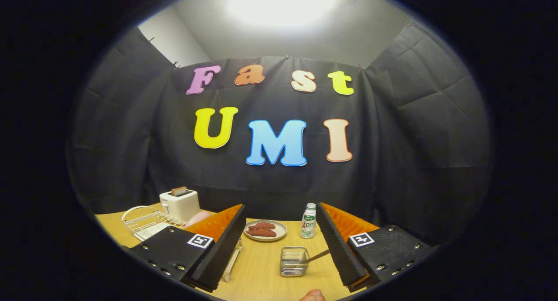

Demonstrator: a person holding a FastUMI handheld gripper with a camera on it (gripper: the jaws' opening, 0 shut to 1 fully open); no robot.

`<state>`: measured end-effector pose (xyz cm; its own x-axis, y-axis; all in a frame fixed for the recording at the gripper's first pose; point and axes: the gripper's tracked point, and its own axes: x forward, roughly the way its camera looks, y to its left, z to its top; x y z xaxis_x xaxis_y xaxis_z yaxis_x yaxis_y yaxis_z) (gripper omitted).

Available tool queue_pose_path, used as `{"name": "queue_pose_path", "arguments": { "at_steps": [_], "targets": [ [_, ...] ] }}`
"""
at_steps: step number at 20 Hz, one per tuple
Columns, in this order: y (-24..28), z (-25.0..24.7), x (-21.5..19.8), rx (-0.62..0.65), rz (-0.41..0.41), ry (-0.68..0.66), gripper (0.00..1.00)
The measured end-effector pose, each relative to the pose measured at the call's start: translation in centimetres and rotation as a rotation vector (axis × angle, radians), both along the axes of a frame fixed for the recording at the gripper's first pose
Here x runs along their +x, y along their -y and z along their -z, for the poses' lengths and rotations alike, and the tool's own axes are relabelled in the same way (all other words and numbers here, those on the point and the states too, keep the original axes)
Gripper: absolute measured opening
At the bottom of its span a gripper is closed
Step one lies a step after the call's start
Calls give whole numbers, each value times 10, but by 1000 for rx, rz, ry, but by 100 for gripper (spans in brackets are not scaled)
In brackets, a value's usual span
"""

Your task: Take the plate from the dish rack, then take the spoon from the basket and place it into the plate.

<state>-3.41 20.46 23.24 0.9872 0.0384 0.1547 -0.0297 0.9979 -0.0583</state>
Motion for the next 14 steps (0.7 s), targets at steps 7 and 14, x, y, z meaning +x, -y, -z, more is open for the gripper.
{"name": "queue_pose_path", "arguments": {
  "at_steps": [7, 14],
  "targets": [
    [-73, -9, 36, -5, -132, -25, 98],
    [-131, 22, 89, -60, -243, -251, 98]
  ]
}}
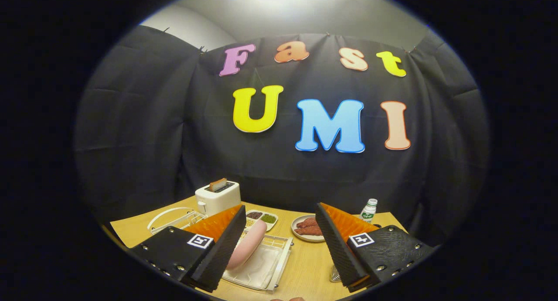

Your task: Take the plate from the dish rack, then take the spoon from the basket and place it into the plate.

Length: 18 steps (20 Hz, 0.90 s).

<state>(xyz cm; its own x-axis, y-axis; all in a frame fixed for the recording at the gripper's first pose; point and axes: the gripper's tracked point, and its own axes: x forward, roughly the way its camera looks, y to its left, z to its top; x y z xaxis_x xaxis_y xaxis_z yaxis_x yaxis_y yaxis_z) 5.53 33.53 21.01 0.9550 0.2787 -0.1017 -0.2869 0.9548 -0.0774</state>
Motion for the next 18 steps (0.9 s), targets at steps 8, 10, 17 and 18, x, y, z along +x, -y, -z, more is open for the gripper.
{"name": "queue_pose_path", "arguments": {
  "at_steps": [8, 10, 17, 18],
  "targets": [
    [-38, 71, 41, -84, -91, -333, 98],
    [-41, 95, 46, -126, -109, -436, 98],
    [-48, 152, 53, -151, -139, -795, 98],
    [-50, 155, 57, -150, -138, -814, 98]
  ]
}}
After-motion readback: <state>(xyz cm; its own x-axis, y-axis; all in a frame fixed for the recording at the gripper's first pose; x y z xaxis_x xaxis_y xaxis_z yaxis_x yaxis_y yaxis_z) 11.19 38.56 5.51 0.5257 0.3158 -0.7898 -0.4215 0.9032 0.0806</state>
